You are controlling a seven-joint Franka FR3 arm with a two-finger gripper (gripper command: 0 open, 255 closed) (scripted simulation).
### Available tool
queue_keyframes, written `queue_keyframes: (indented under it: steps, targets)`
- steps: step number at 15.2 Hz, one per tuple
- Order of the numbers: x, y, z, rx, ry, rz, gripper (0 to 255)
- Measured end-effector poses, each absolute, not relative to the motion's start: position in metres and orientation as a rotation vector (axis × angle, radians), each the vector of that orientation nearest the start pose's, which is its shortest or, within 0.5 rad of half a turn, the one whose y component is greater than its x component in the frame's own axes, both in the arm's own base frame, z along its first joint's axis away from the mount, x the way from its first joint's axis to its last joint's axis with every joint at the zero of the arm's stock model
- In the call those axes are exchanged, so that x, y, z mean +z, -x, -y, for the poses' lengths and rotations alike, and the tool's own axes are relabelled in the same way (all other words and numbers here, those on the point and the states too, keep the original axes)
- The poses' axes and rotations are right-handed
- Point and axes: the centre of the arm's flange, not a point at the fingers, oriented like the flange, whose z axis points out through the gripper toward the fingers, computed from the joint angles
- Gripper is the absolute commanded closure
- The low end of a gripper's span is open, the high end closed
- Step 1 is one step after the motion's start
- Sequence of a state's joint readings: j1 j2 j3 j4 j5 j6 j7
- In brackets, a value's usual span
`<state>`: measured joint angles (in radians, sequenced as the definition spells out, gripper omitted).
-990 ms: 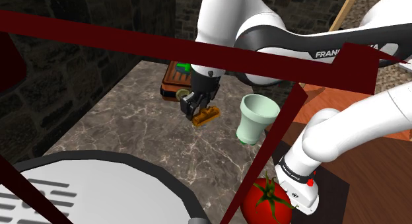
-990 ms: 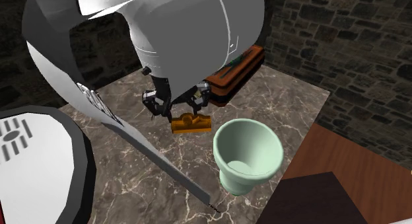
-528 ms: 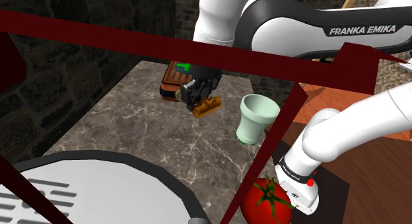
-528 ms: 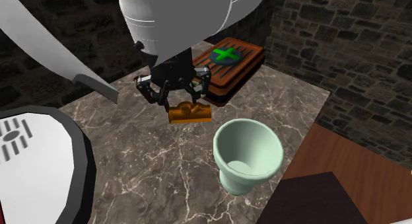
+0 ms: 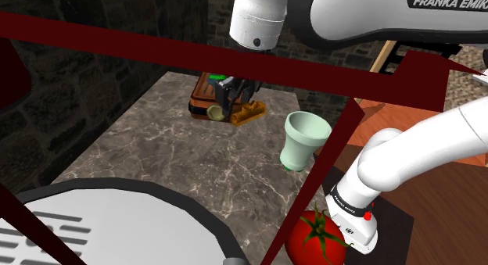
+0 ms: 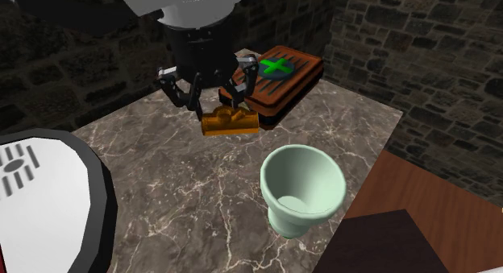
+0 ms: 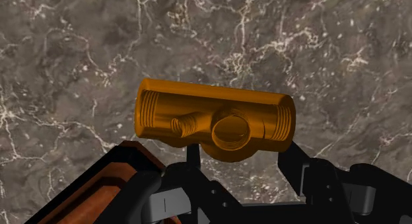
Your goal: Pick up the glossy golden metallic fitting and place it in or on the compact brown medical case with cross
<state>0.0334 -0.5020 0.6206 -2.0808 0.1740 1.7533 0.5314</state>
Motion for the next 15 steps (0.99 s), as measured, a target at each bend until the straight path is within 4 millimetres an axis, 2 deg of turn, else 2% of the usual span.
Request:
queue_keyframes:
  steps: [10, 12, 15]
  targets:
    - [0.642, -0.309, -0.318, -0.221, 3.176, 0.082, 255]
    - [0.644, -0.322, -0.310, -0.221, 3.176, 0.081, 255]
    - [0.645, -0.354, -0.293, -0.221, 3.176, 0.080, 255]
